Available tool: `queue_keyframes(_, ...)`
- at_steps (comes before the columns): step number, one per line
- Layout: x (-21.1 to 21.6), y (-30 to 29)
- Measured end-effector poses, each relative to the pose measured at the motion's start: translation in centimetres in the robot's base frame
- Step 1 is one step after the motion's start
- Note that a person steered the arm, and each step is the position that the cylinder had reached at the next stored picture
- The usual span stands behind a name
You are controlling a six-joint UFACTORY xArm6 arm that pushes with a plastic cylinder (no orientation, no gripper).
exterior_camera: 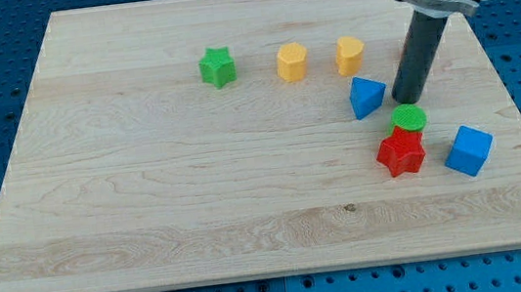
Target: Slightly move the green star above the red star
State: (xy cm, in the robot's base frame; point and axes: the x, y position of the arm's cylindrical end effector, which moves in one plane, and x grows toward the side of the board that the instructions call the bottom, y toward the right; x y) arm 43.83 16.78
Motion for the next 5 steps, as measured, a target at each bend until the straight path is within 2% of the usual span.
queue_keyframes(2,0.0,-4.0)
queue_keyframes(3,0.0,-4.1)
queue_keyframes(5,0.2,2.4)
